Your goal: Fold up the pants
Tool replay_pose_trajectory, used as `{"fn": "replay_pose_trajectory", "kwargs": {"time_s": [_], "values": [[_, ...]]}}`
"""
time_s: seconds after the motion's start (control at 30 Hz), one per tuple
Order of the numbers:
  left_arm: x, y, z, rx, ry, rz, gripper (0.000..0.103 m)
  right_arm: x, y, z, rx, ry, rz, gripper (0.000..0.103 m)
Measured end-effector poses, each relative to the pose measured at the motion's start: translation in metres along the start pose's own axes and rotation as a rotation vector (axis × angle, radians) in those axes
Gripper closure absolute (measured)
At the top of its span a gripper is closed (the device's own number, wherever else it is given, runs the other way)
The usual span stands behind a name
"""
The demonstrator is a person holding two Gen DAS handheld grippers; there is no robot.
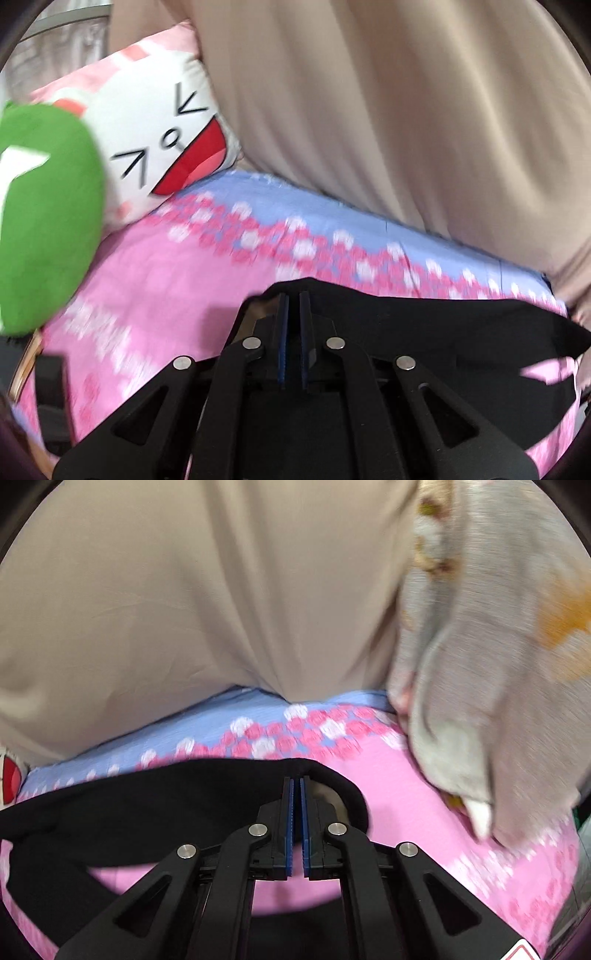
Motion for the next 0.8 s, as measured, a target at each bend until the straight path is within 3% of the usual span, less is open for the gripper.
{"fn": "replay_pose_trajectory", "kwargs": {"time_s": [0.17,0.3,0.4,0.43,0.47,0.53,0.63,0.73,0.8], "values": [[-0.02,0.077,-0.02,-0.096,-0.048,-0.012,0.103,0.023,0.053,-0.033,-0.024,0.024,0.0,0.1],[-0.036,0.137,-0.008,-0.205,-0.209,0.002,0.103,0.026,0.088,-0.034,-0.062,0.06,-0.012,0.1],[-0.03,0.146,-0.004,-0.23,-0.07,-0.103,0.097,0.024,0.101,-0.036,-0.071,0.052,0.013,0.1],[-0.024,0.141,-0.003,-0.219,-0.019,-0.137,0.085,0.021,0.105,-0.04,-0.07,0.038,0.026,0.1],[-0.017,0.135,-0.002,-0.206,0.011,-0.143,0.057,0.017,0.108,-0.043,-0.068,0.02,0.037,0.099],[-0.001,0.116,0.003,-0.155,0.052,-0.167,0.017,0.009,0.113,-0.05,-0.056,0.0,0.053,0.098],[0.02,0.101,0.027,-0.173,0.104,-0.192,0.013,-0.007,0.125,-0.056,-0.059,-0.025,0.048,0.097],[0.027,0.106,0.061,-0.268,0.136,-0.268,0.012,-0.018,0.139,-0.06,-0.073,-0.035,0.036,0.096],[0.025,0.104,0.069,-0.26,0.097,-0.292,0.022,-0.021,0.146,-0.063,-0.079,-0.036,0.036,0.093]]}}
Point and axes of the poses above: each gripper's, at about its wrist camera, not at the fingertips, and z roughly the way its jaws point, x to its right, y to its underside, the point moved 6 cm from there along z, roughly the way its jaws point, and after that the axes turned 6 degrees about z, right-handed, at the moved point
